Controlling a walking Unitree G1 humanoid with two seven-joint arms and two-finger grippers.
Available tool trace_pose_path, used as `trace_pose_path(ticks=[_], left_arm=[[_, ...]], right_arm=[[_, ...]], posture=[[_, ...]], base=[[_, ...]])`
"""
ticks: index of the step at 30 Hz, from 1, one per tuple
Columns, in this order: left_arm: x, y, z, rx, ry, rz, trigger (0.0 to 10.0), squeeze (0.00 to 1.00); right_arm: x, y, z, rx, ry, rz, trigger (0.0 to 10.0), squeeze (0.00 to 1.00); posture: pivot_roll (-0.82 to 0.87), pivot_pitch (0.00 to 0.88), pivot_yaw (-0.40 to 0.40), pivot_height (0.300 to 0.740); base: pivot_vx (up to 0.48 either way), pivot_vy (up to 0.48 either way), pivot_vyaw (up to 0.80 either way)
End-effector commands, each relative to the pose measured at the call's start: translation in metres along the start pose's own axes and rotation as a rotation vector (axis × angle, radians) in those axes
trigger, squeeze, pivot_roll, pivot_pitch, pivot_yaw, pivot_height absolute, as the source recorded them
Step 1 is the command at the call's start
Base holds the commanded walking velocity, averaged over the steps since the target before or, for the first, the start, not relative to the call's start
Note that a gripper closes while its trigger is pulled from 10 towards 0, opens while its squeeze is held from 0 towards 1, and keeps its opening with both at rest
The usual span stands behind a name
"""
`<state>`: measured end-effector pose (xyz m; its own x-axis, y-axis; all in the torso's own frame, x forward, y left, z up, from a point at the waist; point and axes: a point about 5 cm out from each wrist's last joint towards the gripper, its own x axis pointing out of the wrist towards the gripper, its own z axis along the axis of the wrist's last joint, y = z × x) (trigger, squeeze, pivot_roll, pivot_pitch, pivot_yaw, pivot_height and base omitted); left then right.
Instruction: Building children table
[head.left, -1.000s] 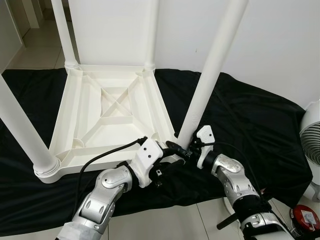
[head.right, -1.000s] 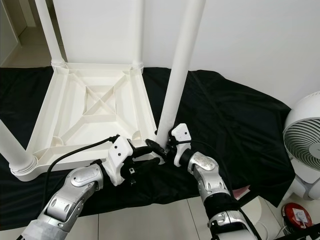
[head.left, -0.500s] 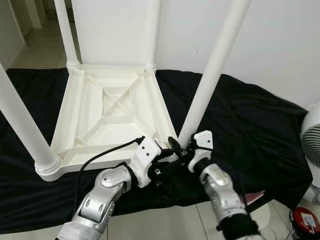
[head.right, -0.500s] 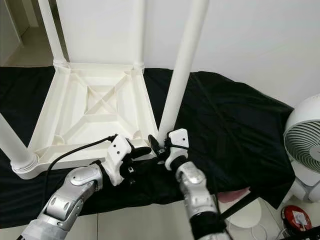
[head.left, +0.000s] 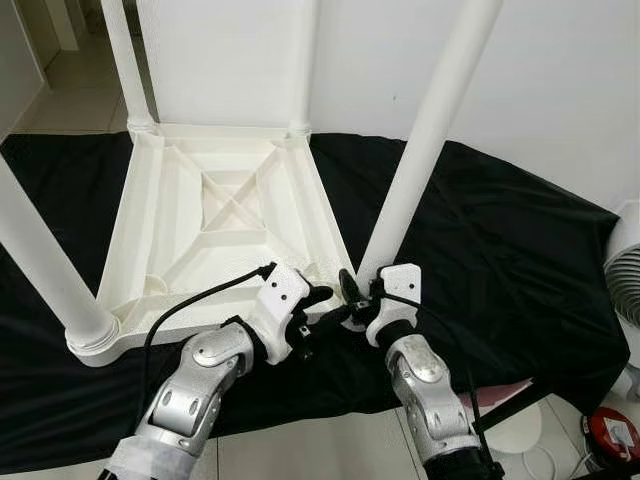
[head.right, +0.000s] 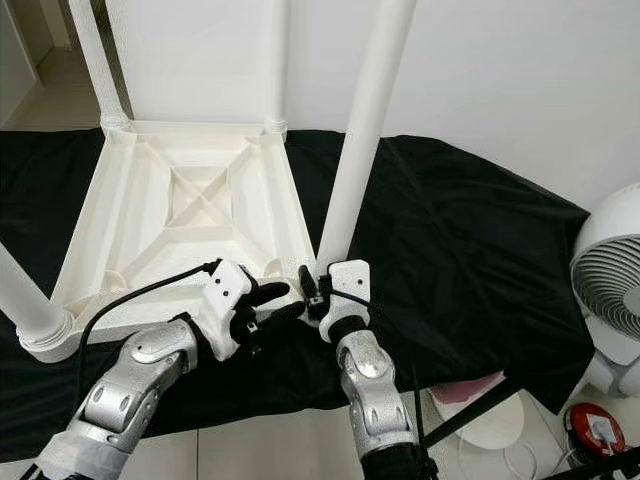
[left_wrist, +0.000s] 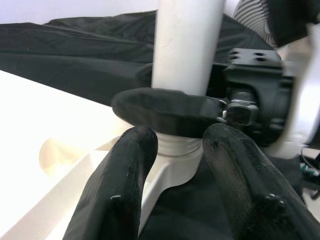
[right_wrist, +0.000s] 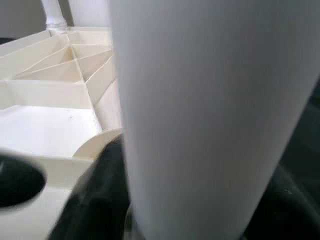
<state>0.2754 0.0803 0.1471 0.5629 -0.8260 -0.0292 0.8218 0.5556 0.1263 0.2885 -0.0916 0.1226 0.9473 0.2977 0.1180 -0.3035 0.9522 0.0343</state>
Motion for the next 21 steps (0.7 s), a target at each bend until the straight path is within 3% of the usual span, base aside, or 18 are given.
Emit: trace_pose_path(ticks=[1, 2, 3, 5, 8, 9, 10, 11, 13, 18, 21], left_arm=[[0.002, 0.002, 0.001, 0.011, -0.003, 0.004, 10.0, 0.00], [0.002, 0.002, 0.001, 0.011, -0.003, 0.004, 10.0, 0.00], [0.002, 0.002, 0.002, 0.018, -0.003, 0.004, 10.0, 0.00], [0.002, 0.002, 0.002, 0.018, -0.003, 0.004, 10.0, 0.00], [0.003, 0.002, 0.002, 0.025, -0.006, 0.001, 10.0, 0.00], [0.003, 0.002, 0.002, 0.026, -0.007, -0.001, 10.0, 0.00], [0.003, 0.002, 0.002, 0.026, -0.007, -0.001, 10.0, 0.00], [0.005, 0.002, 0.003, 0.030, -0.010, -0.005, 10.0, 0.00], [0.006, 0.003, 0.004, 0.036, -0.012, -0.012, 10.0, 0.00], [0.006, 0.004, 0.005, 0.041, -0.016, -0.013, 10.0, 0.00], [0.006, 0.005, 0.007, 0.041, -0.024, -0.020, 10.0, 0.00]], right_arm=[[-0.007, -0.003, -0.005, 0.026, 0.028, 0.023, 10.0, 1.00], [-0.007, -0.003, -0.005, 0.026, 0.028, 0.023, 10.0, 1.00], [-0.018, -0.015, 0.002, 0.014, -0.014, 0.058, 10.0, 1.00], [-0.018, -0.015, 0.002, 0.014, -0.014, 0.058, 10.0, 1.00], [-0.031, -0.025, 0.008, -0.035, -0.013, 0.139, 10.0, 1.00], [-0.035, -0.031, 0.010, -0.069, -0.002, 0.165, 10.0, 0.34], [-0.035, -0.031, 0.010, -0.069, -0.002, 0.165, 10.0, 0.34], [-0.039, -0.039, 0.013, -0.094, 0.003, 0.209, 10.0, 0.00], [-0.042, -0.048, 0.017, -0.119, 0.009, 0.260, 10.0, 0.00], [-0.042, -0.054, 0.019, -0.133, 0.018, 0.292, 10.0, 0.00], [-0.035, -0.064, 0.019, -0.146, 0.056, 0.360, 10.0, 0.00]], posture=[[0.01, 0.070, -0.079, 0.740], [0.01, 0.070, -0.079, 0.740], [0.01, 0.070, -0.079, 0.740], [0.01, 0.070, -0.079, 0.740], [0.00, 0.070, -0.075, 0.740], [0.00, 0.068, -0.069, 0.740], [0.00, 0.068, -0.069, 0.740], [-0.01, 0.065, -0.066, 0.740], [-0.01, 0.061, -0.063, 0.740], [-0.01, 0.057, -0.064, 0.740], [0.00, 0.047, -0.062, 0.740]], base=[[0.000, 0.000, 0.00], [0.000, 0.000, 0.00], [0.000, 0.000, 0.00], [0.000, 0.000, 0.00], [0.000, 0.000, 0.00], [0.000, 0.000, 0.00], [0.000, 0.000, 0.00], [0.000, 0.000, 0.00], [0.000, 0.000, 0.00], [0.000, 0.000, 0.00], [0.000, 0.000, 0.00]])
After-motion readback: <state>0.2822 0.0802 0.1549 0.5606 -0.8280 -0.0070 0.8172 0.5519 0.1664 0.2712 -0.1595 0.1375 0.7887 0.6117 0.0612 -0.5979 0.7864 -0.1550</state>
